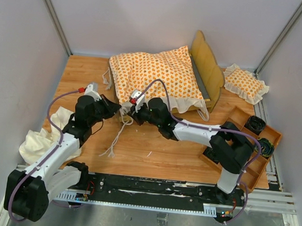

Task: Set up the pet bed
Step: Tie the ropes to the bed frame.

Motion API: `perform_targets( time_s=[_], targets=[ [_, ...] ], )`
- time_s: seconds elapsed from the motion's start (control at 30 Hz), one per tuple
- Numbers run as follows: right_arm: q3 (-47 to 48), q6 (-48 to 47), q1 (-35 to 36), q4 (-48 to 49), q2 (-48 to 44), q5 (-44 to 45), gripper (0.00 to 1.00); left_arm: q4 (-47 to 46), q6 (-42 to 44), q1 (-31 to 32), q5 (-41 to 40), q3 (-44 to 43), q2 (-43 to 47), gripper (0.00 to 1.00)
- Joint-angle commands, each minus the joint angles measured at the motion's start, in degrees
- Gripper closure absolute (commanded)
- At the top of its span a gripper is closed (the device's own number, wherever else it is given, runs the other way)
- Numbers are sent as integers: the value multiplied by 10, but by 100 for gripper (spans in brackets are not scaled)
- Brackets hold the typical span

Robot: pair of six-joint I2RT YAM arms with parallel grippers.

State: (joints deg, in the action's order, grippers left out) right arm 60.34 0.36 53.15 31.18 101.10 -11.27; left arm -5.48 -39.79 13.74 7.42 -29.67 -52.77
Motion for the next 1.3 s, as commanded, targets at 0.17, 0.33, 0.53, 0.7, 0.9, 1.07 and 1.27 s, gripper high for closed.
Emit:
perform_targets(
  time_s=[0.17,0.33,0.53,0.7,0.9,1.07,1.27],
  targets=[
    [62,-174,-18,25,52,-147,100,22,-17,3,64,1,30,100],
    [94,-256,-20,12,85,-195,100,39,-23,3,64,0,49,100],
    [118,-369,-25,-53,99,-259,100,43,-32,3,67,1,50,98],
    [93,-430,-25,-29,107,-287,100,53,-68,3,60,-3,41,97],
    [102,-422,-26,0,122,-277,100,114,-80,2,22,-32,43,70],
    [98,-412,-25,14,122,-281,100,200,-70,2,-110,-43,80,59],
    [100,-389,-25,27,122,-279,100,237,-111,2,-158,-5,104,49]
  ],
)
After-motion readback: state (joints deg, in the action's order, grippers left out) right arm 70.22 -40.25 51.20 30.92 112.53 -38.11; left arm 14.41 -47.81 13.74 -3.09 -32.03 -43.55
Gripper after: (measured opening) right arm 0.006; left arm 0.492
